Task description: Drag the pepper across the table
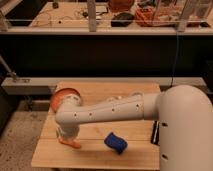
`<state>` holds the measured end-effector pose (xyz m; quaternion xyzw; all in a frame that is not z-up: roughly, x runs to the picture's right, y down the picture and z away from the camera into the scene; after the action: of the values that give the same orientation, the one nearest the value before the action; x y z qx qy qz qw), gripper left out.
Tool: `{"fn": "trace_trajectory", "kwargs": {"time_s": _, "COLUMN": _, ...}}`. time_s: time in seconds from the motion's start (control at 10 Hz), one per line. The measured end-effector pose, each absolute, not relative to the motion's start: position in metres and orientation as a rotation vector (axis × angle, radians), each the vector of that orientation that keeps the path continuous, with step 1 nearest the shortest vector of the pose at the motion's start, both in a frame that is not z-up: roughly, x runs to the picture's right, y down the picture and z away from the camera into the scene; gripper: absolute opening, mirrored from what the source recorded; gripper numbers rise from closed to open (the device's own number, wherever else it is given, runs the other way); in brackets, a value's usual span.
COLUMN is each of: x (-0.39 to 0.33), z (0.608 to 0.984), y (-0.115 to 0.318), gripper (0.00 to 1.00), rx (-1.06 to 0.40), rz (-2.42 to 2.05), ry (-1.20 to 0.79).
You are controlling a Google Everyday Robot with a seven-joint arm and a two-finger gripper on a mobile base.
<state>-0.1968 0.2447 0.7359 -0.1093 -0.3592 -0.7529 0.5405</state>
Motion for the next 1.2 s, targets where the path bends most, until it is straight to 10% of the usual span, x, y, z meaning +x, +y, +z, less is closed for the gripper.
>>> {"fn": "trace_trajectory", "kwargs": {"time_s": 1.2, "x": -0.245, "z": 0.758, "y": 0.253, "gripper": 0.8, "rx": -0.124, "rz": -2.115, "ry": -0.914}}
